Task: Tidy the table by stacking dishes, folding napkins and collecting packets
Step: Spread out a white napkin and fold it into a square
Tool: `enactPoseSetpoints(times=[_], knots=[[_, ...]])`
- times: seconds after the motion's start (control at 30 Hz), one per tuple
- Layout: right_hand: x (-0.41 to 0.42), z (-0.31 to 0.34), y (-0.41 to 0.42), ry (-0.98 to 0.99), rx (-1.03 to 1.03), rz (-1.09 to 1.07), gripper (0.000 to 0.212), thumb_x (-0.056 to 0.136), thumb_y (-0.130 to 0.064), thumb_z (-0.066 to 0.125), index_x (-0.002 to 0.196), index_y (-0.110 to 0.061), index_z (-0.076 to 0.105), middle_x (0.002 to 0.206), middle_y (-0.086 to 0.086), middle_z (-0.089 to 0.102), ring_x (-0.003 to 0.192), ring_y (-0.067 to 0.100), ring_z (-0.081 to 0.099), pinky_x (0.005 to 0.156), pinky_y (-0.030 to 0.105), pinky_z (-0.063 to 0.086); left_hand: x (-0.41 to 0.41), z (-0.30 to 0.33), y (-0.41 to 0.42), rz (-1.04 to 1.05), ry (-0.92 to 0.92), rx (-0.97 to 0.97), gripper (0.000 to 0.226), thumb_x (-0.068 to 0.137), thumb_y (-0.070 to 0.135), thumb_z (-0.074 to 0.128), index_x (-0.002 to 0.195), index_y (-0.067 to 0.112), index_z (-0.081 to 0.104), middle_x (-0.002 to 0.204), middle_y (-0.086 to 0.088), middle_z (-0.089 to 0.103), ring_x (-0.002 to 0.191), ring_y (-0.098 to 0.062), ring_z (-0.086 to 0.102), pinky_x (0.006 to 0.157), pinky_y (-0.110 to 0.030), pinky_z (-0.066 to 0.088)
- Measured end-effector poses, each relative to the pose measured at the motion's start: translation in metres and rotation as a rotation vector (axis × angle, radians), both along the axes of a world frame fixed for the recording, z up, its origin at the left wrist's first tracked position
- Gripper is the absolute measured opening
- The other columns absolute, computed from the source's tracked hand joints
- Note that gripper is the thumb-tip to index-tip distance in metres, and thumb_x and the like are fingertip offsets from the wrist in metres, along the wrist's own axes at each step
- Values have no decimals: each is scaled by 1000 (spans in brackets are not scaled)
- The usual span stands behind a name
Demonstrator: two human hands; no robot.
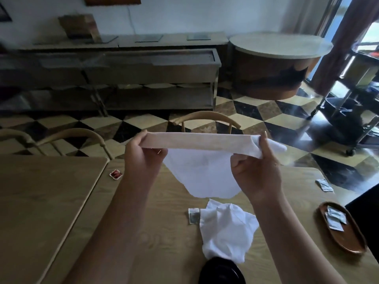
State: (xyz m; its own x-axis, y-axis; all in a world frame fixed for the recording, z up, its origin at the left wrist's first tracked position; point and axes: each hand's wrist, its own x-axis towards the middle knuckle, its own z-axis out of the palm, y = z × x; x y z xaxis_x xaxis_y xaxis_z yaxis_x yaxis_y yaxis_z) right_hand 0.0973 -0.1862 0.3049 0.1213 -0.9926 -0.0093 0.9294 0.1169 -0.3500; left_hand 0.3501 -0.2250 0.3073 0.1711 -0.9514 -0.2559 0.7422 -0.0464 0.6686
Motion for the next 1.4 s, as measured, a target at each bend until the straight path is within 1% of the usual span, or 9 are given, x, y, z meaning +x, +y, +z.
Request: enactPoseSetpoints(times=[0.2,0.33,0.47,0.63,0.83,0.97,1.17,1.3,1.4], knots=[[94,-13,-4,47,50,9,22,100,-31,54,102,-12,65,97,4,73,84,12,71,76,22,59,126,-5,4,-9,86,-4,22,97,30,48,91,10,54,74,-9,65,67,-22,66,54,-28,47],[145,-29,-14,171,42,-85,23,100,-24,52,94,-11,70,94,5,75,89,15,72,80,27,59,197,-10,-9,-29,-10,55,24,96,32,52,96,8,55,78,-8,65,63,-22,67,59,-29,53],[181,-41,-36,274,130,-140,34,103,-21,49,84,-12,75,91,5,77,89,16,75,80,30,60,238,-15,-35,-75,-140,148,30,97,29,53,111,3,55,100,-16,65,83,-31,70,73,-39,58],[212,-48,-93,374,220,-166,28,105,-20,43,107,1,62,94,13,72,89,22,73,76,33,60,257,-23,-79,-27,-216,317,38,97,28,55,130,12,49,125,-20,53,107,-39,64,88,-53,57],[233,-37,-132,442,136,-112,23,106,-18,38,109,0,52,102,15,62,110,31,57,106,45,46,286,-19,-116,-38,-121,105,40,99,30,47,129,4,53,130,-20,58,112,-37,62,93,-50,54],[236,-37,-130,578,235,-173,39,106,-25,45,138,-4,44,120,11,58,97,16,71,83,29,58,294,-23,-110,-72,-105,5,42,98,34,49,129,7,58,117,-18,67,108,-33,65,86,-46,57],[243,-96,-82,673,509,-165,9,93,-22,59,96,-22,67,92,2,70,83,15,67,69,28,58,298,-84,-56,-39,-218,174,35,96,33,50,121,13,63,107,-10,73,90,-24,71,66,-36,59],[243,-150,-34,759,726,-135,6,85,-20,64,89,-19,69,81,1,69,72,14,63,71,30,52,294,-149,-11,45,-164,463,17,91,9,49,93,14,66,87,-5,69,74,-20,65,52,-24,53],[235,-187,-2,818,846,-79,10,82,-10,63,75,-15,60,60,-3,59,52,8,57,50,21,49,296,-201,25,48,-139,664,22,79,1,53,66,14,65,75,-6,64,63,-21,63,54,-27,49]])
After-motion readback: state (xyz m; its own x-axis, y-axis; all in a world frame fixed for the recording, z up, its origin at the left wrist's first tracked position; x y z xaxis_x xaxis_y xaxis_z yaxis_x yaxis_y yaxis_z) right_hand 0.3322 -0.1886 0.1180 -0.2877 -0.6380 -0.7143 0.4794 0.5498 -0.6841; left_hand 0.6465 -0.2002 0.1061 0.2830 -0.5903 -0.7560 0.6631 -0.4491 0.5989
